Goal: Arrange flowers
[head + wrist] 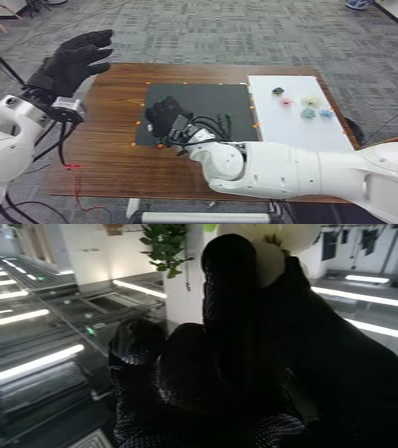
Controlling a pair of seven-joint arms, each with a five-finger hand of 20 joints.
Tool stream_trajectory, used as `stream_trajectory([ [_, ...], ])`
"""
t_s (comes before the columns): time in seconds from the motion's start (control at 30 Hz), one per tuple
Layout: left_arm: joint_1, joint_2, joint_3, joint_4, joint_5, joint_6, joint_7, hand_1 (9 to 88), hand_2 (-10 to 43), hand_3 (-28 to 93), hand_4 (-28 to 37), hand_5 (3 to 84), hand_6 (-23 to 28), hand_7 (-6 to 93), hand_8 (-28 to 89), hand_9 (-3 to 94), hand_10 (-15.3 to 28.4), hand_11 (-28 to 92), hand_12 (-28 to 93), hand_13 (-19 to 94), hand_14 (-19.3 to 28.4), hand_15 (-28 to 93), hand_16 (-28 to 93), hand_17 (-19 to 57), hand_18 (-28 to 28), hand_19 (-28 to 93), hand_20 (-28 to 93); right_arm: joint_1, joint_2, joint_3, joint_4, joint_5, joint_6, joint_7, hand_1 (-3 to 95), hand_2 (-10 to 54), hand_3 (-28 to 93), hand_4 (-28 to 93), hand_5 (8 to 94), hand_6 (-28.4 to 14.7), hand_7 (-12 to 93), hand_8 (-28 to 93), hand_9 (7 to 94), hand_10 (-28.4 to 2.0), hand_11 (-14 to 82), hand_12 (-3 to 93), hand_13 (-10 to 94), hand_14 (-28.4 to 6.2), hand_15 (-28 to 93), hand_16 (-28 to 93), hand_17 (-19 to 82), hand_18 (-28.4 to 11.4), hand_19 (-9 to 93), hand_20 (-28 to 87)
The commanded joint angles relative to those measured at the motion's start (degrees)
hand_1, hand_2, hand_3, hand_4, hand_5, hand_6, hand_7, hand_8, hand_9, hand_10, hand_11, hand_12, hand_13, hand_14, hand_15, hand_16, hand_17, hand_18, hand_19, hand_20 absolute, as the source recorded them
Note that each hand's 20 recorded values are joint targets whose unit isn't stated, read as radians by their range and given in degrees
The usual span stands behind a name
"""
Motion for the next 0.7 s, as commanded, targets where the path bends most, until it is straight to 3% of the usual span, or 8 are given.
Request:
stream_trajectory([
  [0.03, -7.9, 0.31, 6.96, 2.39, -0.25, -2.84, -0.94, 27.5, -3.6, 71, -23.9, 21.4, 2.4, 23.2, -10, 13.3, 9.6, 14, 24, 4, 12.1, 32, 3, -15.2, 19.2, 37, 13, 3.2, -7.5, -2.6, 3.8, -0.3, 2.1, 3.6, 47.1, -9.5, 84, -25, 78.7, 1.9, 37, -1, 88.1, -4.6, 17.4, 49.9, 77, -5.0, 84, 33, 39, -20.3, 90, 51],
  [0.23, -11.9, 0.06, 10.69, 3.67, -0.32, -3.73, -1.02, 28.2, -4.0, 72, -24.7, 21.8, 3.2, 27.2, -13, 11.9, 11.0, 24, 18, 2, 13.1, 41, -2, -16.3, 19.0, 35, 15, 3.5, -10.3, -3.4, 7.5, -1.2, 3.2, 5.6, 47.5, -9.5, 84, -26, 78.5, 2.3, 37, -2, 88.3, -4.4, 15.6, 48.9, 77, -4.9, 85, 33, 39, -20.3, 90, 51],
  [0.37, -14.3, -0.31, 12.84, 4.66, -0.47, -4.53, -1.28, 26.1, -3.9, 71, -25.5, 21.7, 2.1, 21.6, -10, 13.6, 9.5, 16, 18, 3, 12.8, 36, -2, -15.5, 19.8, 37, 14, 2.5, -11.9, -3.5, 10.4, -1.9, 3.3, 6.6, 47.2, -9.5, 84, -28, 80.0, 3.1, 35, -2, 90.5, -3.9, 13.0, 48.6, 78, -4.6, 85, 33, 40, -20.4, 90, 51],
  [0.5, -15.4, -0.64, 13.92, 5.09, -0.55, -4.95, -1.36, 26.4, -4.0, 71, -25.5, 21.9, 2.4, 22.6, -10, 13.5, 10.4, 19, 19, 3, 13.4, 37, -1, -16.4, 19.5, 34, 14, 0.9, -12.8, -3.0, 12.5, -3.2, 1.9, 6.7, 47.5, -9.5, 83, -28, 81.3, 3.6, 33, -2, 91.3, -4.0, 11.0, 46.8, 78, -4.6, 85, 33, 40, -20.4, 90, 51],
  [0.7, -17.0, -1.21, 15.48, 5.79, -0.67, -5.53, -1.70, 24.7, -3.8, 70, -25.2, 21.7, 1.4, 17.9, -7, 14.6, 8.8, 11, 21, 5, 12.2, 32, 0, -14.9, 20.6, 39, 12, -0.6, -13.6, -2.6, 14.0, -3.6, 0.8, 6.7, 46.9, -9.5, 84, -28, 82.5, 4.7, 32, -1, 92.2, -3.6, 10.1, 46.3, 79, -4.3, 86, 33, 40, -20.6, 91, 51],
])
